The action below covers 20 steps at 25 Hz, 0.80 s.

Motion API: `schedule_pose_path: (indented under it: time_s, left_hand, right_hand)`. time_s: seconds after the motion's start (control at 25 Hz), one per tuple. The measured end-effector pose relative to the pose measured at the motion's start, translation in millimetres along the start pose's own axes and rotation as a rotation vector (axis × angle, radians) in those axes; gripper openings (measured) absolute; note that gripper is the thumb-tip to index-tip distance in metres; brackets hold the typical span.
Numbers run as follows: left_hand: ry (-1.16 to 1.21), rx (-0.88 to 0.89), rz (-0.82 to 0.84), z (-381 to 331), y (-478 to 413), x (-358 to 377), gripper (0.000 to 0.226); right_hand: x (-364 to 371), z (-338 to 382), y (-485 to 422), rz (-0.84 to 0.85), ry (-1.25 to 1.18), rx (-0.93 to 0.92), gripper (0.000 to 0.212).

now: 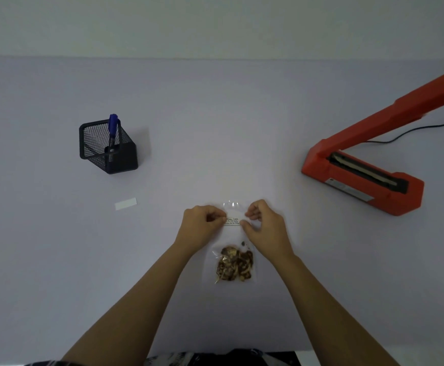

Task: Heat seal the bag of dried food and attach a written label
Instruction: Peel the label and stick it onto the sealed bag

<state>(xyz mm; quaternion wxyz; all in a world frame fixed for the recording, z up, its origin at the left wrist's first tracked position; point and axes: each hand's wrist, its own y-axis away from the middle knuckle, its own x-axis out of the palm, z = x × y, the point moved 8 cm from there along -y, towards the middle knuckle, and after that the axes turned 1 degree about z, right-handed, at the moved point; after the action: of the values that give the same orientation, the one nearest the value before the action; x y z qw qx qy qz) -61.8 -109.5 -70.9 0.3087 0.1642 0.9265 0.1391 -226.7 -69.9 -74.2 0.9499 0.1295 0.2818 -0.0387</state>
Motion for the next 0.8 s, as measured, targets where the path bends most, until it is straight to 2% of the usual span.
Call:
schedule_pose_path:
  time_s: [0.28, 0.44, 0.68, 0.8]
  left_hand:
    - [-0.105, 0.074, -0.092, -4.9, 5.1, 6.3, 0.011]
    - [-0.273, 0.219, -0.156, -10.5, 12.9, 12.2, 0.020]
    - [-0.515, 0.495, -0.083, -12.2, 24.0, 21.4, 0.028]
    - [-0.663, 0.440, -0.040, -2.5, 20.8, 17.3, 0.041]
  right_hand:
    - [1.0, -0.3, 1.4, -0.007, 0.014, -0.002, 0.023]
    - [0.1, -1.4, 0.8, -0.008, 0.008, 0.001, 0.024]
    - [2.2, -1.9, 0.4, -0.004, 0.024, -0.016, 0.022]
    - [3.7, 6.2, 4.4, -0.001, 0.122, -0.181, 0.015]
